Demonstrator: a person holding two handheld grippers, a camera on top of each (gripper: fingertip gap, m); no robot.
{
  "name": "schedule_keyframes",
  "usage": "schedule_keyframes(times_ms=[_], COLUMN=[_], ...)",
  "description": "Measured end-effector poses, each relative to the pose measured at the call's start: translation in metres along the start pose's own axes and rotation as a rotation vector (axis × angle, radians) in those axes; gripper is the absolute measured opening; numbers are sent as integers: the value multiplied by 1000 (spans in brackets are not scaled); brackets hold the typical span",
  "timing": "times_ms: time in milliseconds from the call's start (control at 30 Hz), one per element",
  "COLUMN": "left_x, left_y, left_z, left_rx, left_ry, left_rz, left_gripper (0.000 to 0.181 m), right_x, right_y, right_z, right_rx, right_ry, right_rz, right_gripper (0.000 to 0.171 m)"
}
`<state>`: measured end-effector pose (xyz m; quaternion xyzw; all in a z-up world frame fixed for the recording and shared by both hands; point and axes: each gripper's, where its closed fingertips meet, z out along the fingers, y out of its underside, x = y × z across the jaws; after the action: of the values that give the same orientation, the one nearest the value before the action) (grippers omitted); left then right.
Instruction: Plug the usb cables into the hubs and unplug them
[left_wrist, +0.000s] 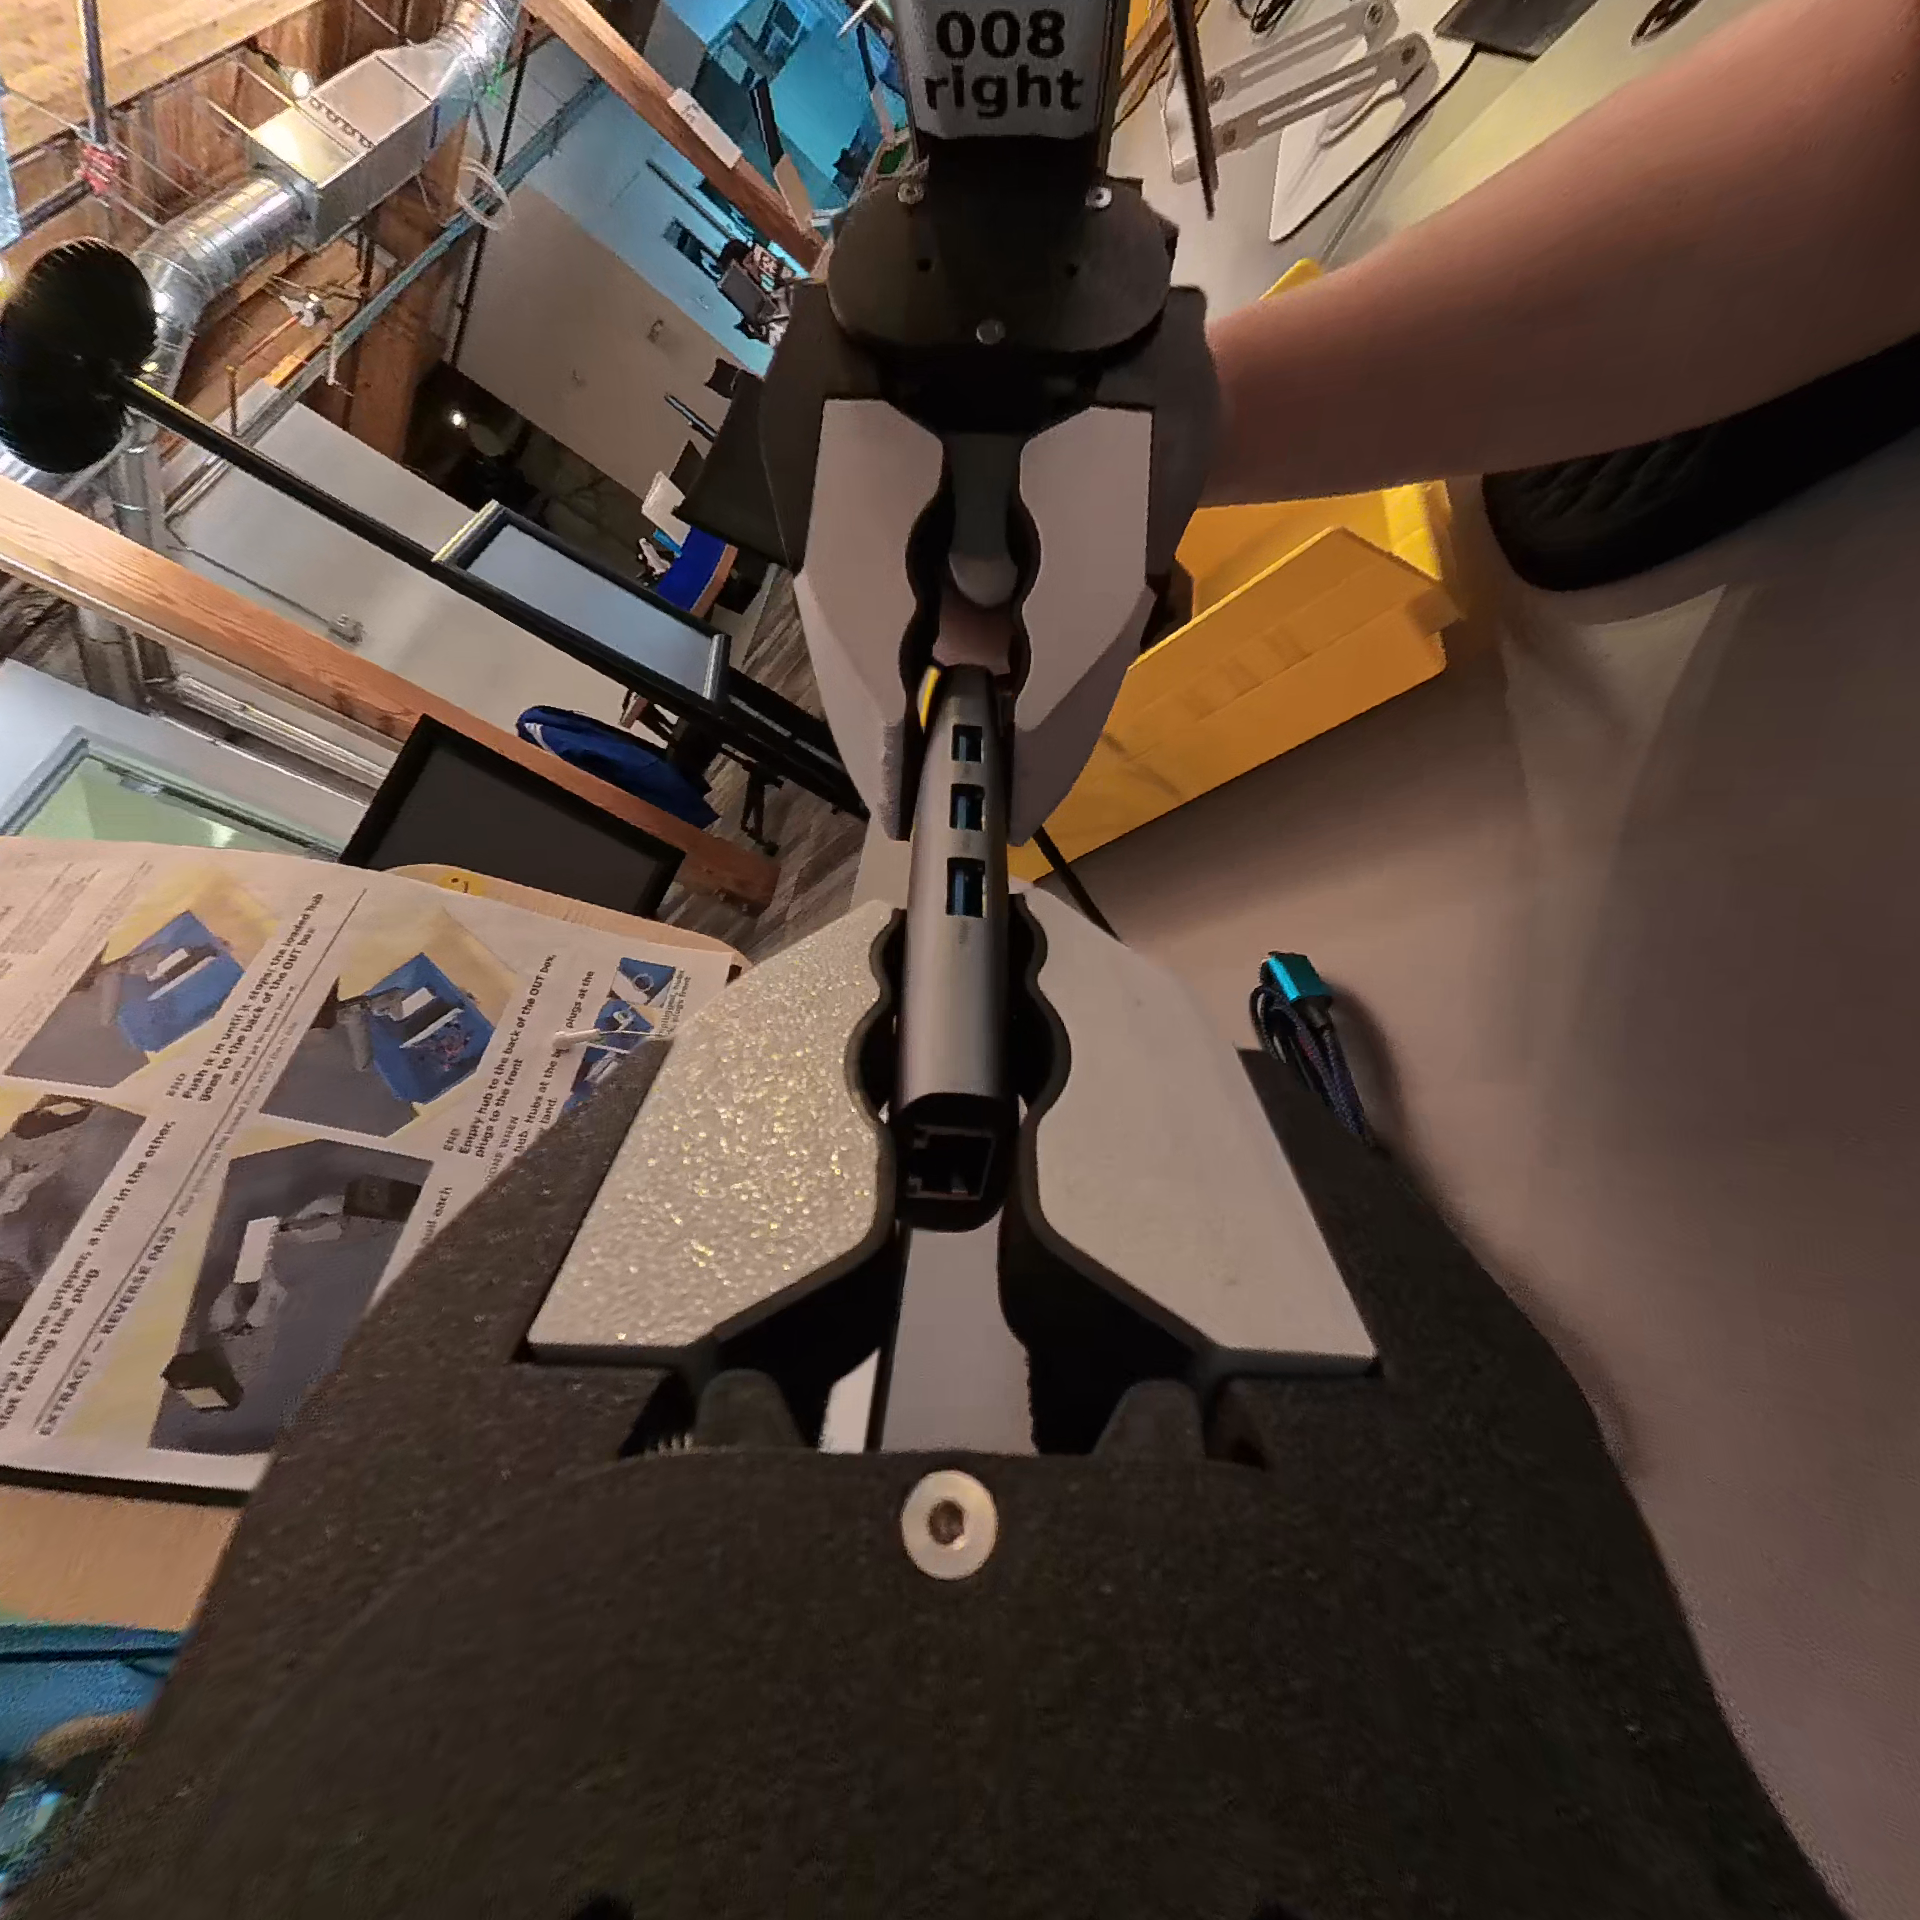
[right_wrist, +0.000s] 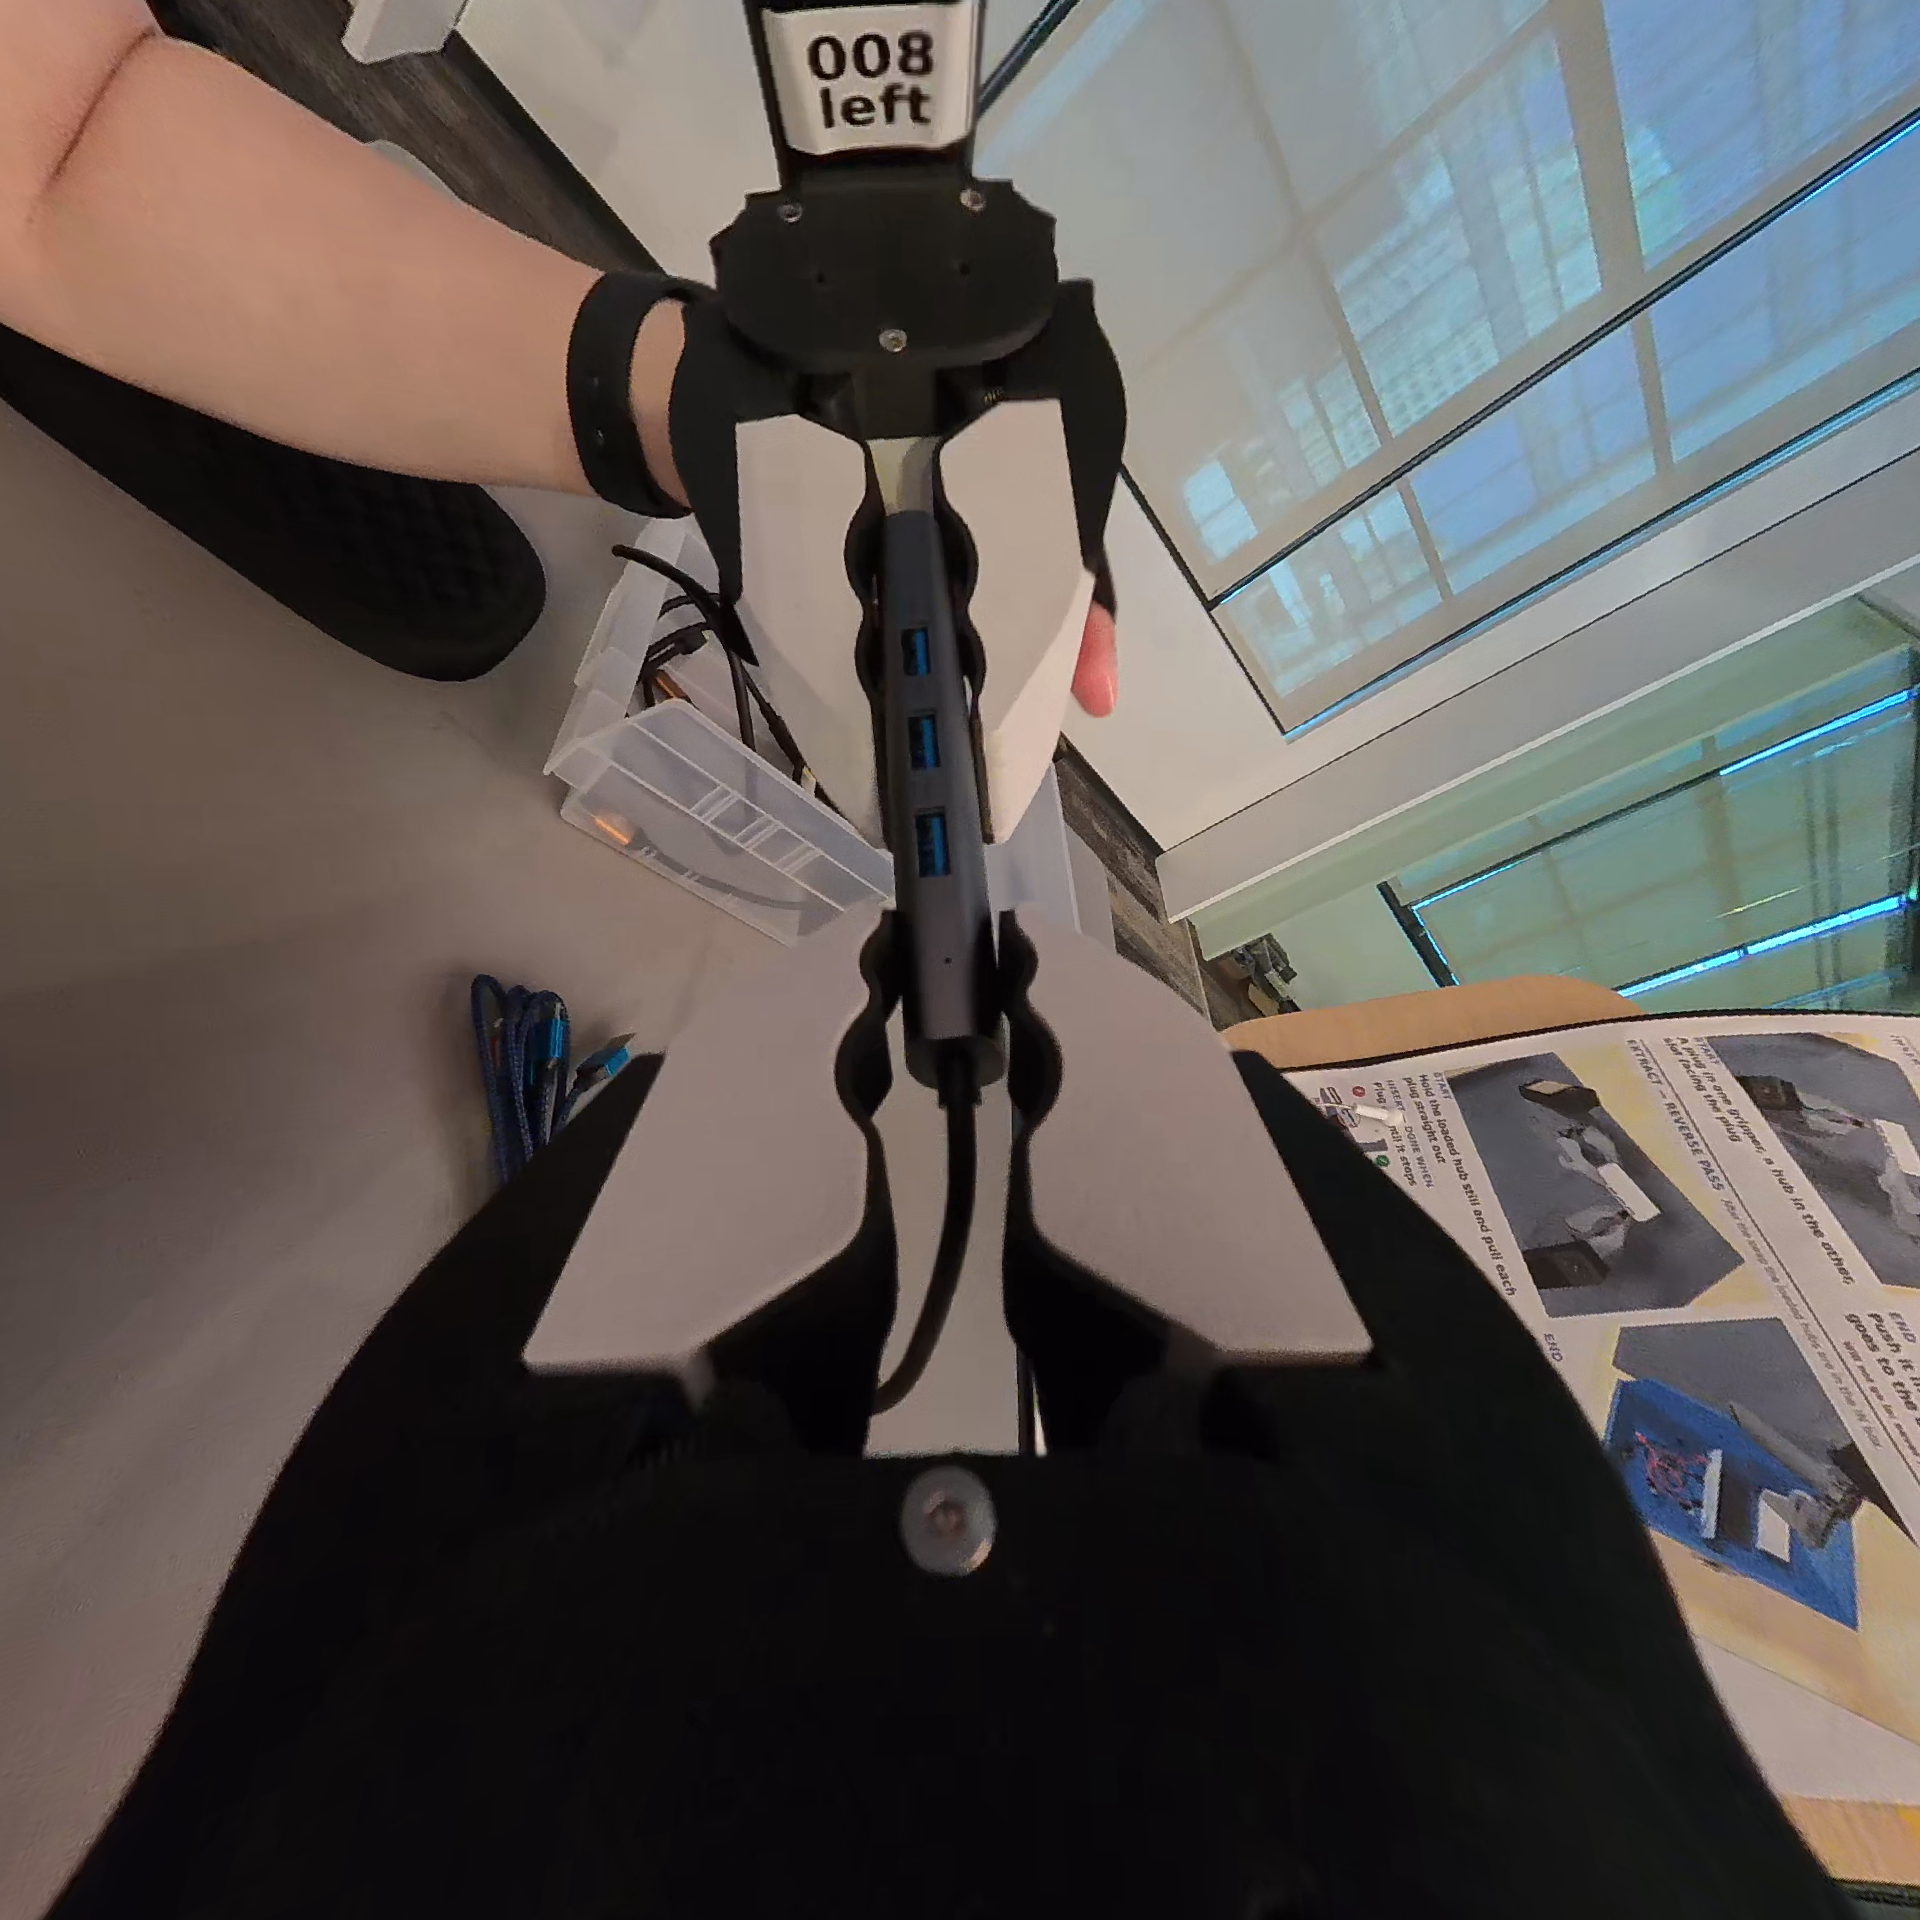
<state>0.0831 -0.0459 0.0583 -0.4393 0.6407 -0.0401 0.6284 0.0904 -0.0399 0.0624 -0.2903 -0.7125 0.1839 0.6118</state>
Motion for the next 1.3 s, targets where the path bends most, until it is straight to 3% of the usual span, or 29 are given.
schedule_keyframes(times_ms=[333, 467, 567, 733, 900, 967, 1133, 1300], left_x=[-16, -42, -62, -84, -87, -87, -85, -82], left_y=[5, 10, 12, 18, 23, 23, 19, 22], left_z=[-8, -32, -52, -69, -69, -67, -63, -56], left_rx=[-40, -75, -92, -137, -138, -125, -107, -125], left_ry=[-86, -201, -307, -435, -448, -442, -435, -430], left_rz=[31, 26, 21, 9, -19, -29, -29, -13], left_gripper=[17, 17, 17, 17, 17, 17, 17, 17], right_x=[24, 17, 3, -33, -82, -97, -121, -134], right_y=[-5, -19, -16, 17, 57, 81, 114, 134], right_z=[-10, -18, -6, 42, 80, 86, 93, 98], right_rx=[48, 137, 109, -48, -221, -302, -358, -461], right_ry=[144, 49, -28, -56, -134, -193, -329, -345], right_rz=[34, 138, 166, 59, -26, 24, 370, 392], right_gripper=[27, 18, 17, 18, 18, 17, 18, 12])
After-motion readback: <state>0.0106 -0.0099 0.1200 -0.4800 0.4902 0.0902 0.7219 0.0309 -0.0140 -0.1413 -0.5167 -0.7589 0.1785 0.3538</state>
